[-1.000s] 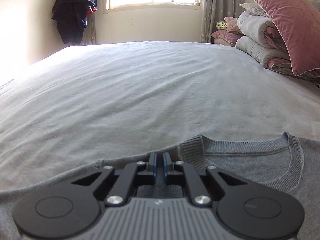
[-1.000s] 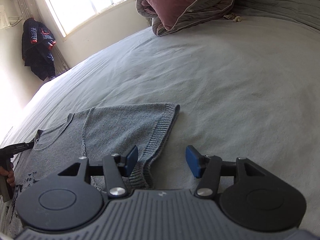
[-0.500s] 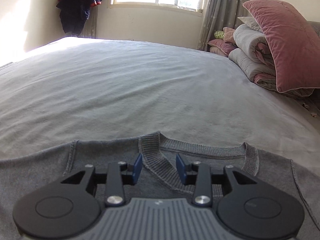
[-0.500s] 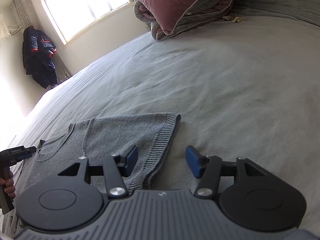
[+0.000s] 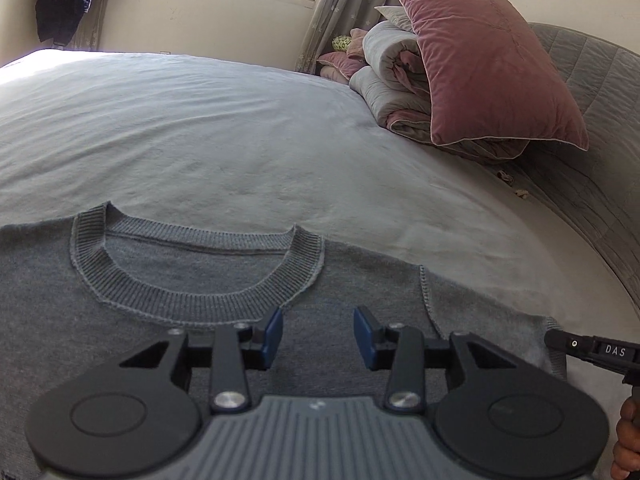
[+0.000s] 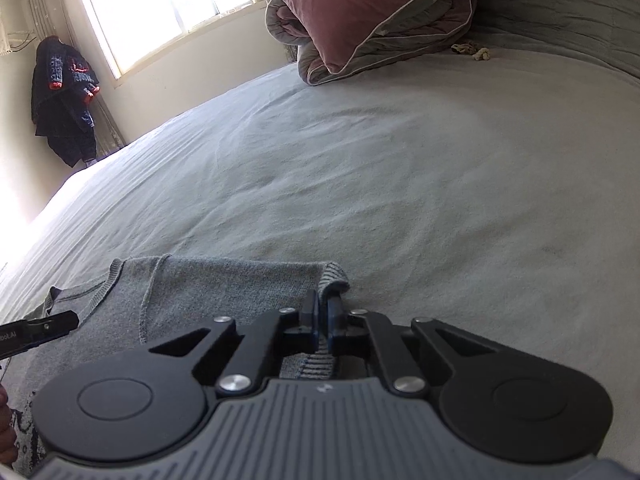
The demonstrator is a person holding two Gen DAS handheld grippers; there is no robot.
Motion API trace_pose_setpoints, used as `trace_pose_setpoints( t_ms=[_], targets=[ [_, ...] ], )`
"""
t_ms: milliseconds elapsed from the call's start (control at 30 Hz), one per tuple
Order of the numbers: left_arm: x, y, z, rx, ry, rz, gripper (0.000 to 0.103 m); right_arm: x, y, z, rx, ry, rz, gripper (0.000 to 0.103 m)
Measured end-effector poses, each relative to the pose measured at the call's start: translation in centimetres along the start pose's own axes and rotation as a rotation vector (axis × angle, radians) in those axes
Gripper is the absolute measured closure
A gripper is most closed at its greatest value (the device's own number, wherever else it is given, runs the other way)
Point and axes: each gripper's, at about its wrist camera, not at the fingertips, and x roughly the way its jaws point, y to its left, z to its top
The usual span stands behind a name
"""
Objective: Fold clothes
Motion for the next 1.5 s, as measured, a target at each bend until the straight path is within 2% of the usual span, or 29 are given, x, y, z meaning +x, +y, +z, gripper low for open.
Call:
trace_pose_setpoints(
  t_ms=[133,300,500,633,833,867,900,1033,1100,1133,1233,1367,1433,1467,1500],
  targets=[
    [0.3,0.1,0.2,-0.072,0.048,-0.117,0.062,-1.3,2.2,0.9,-0.032,-0.009,0.073,0.099],
    [0.1,0.5,0.3,-0.148,0.048,-0.232,0.056,-1.1,6.2,2.0,-0.046,0.042,0.22,0.099],
    [0.0,1.9,0.4,-0.218,0.037,-0.265,0.053,2.1,9.5,1.9,0.036,0.128,0.332,0.099],
    [0.3,3.0,0.3,-0.263,0.039,-0.276,0.052,5.1,10.7,1.5,0.116,0.192,0.365,0.099],
    [1.0,3.5,0.1,-0.263,0.048,-0.257,0.048,8.5,11.7,1.2,0.183,0.269,0.38,0.098],
    [1.1,3.6,0.0,-0.262,0.053,-0.255,0.047,8.9,11.7,1.1,0.19,0.279,0.381,0.095],
    [1.2,3.6,-0.1,-0.261,0.056,-0.254,0.046,9.1,11.6,1.1,0.198,0.29,0.381,0.087],
    [1.3,3.7,-0.3,-0.262,0.056,-0.269,0.042,8.1,10.5,1.2,0.245,0.302,0.431,0.084],
    [1.3,3.7,-0.5,-0.262,0.056,-0.275,0.042,6.9,9.8,1.5,0.25,0.281,0.442,0.057],
    [1.3,3.6,-0.5,-0.262,0.057,-0.277,0.042,6.3,9.5,1.6,0.252,0.27,0.447,0.055],
    [1.4,3.2,-0.5,-0.244,0.053,-0.26,0.042,4.0,8.8,1.8,0.202,0.243,0.429,0.055],
    [1.5,2.4,-0.5,-0.207,0.048,-0.232,0.049,-0.1,9.1,0.1,0.013,0.212,0.386,0.055],
    [1.7,1.9,-0.6,-0.194,0.046,-0.224,0.065,-1.7,9.9,-1.3,-0.092,0.201,0.372,0.055],
    [1.9,1.6,-0.6,-0.191,0.049,-0.22,0.069,-2.4,10.4,-2.4,-0.164,0.192,0.362,0.055],
    [2.0,1.4,-0.8,-0.189,0.05,-0.215,0.08,-2.8,11.1,-3.4,-0.236,0.183,0.353,0.055]
  ],
)
